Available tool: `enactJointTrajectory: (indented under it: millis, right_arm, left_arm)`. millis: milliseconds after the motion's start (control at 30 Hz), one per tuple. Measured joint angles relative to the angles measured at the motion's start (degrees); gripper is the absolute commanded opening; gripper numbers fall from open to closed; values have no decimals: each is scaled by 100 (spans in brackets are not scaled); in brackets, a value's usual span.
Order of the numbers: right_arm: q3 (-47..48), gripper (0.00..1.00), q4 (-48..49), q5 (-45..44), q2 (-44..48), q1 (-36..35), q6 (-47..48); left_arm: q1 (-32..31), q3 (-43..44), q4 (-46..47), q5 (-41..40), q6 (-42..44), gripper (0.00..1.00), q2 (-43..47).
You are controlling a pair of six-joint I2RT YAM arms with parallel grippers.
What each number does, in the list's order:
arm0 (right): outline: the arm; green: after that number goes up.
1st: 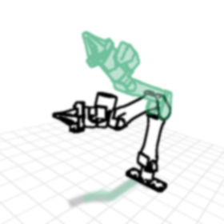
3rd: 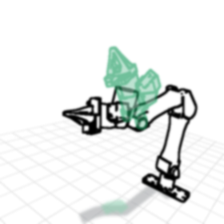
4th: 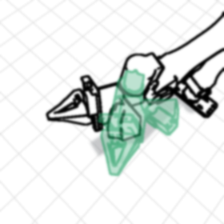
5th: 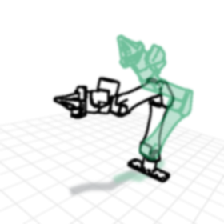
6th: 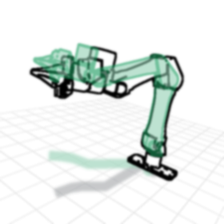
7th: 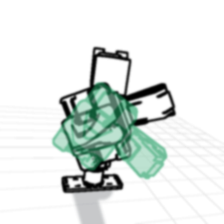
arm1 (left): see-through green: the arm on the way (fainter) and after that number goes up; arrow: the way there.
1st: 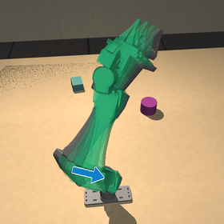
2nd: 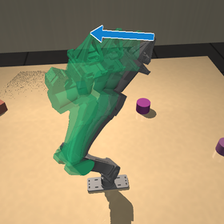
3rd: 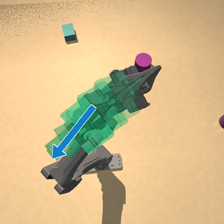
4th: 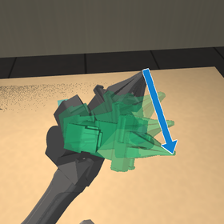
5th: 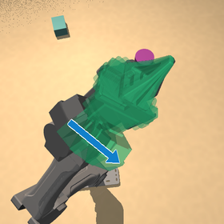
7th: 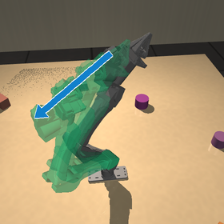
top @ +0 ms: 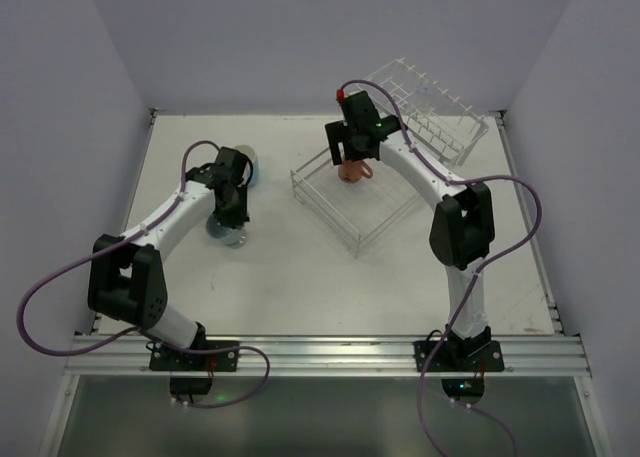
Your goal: Unload the cups from the dish rack
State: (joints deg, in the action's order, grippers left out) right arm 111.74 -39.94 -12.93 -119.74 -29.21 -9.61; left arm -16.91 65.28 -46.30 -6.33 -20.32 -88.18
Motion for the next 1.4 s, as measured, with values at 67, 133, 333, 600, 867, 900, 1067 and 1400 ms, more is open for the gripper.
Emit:
enactJointTrajectory:
  millis: [67,133,333,600,867,900,1067,1400]
  right_arm:
    - [4,83,-4,7,-28,26,0]
    - [26,80,-2,17,-57,57,-11]
    - [66,76,4,46,-103,122,-28]
    - [105,68,35,151,-212,138,-83]
    - [140,63,50,236,-461,138,-94]
    - [149,62,50,243,-461,138,-98]
    - [151,28,50,240,-466,138,-109]
    - [149,0,57,236,-461,138,-164]
  left_arm:
    - [0,2,0,-2,0,0,0]
    - [0,9,0,-2,0,0,-9]
    - [0,11,2,0,-2,9,-13]
    - [0,28,111,17,-2,26,-22]
    - [0,92,212,39,-4,34,-7]
    - [0,94,210,39,-7,34,7]
    - [0,120,214,39,-7,36,74]
    - [0,127,210,33,-20,39,457]
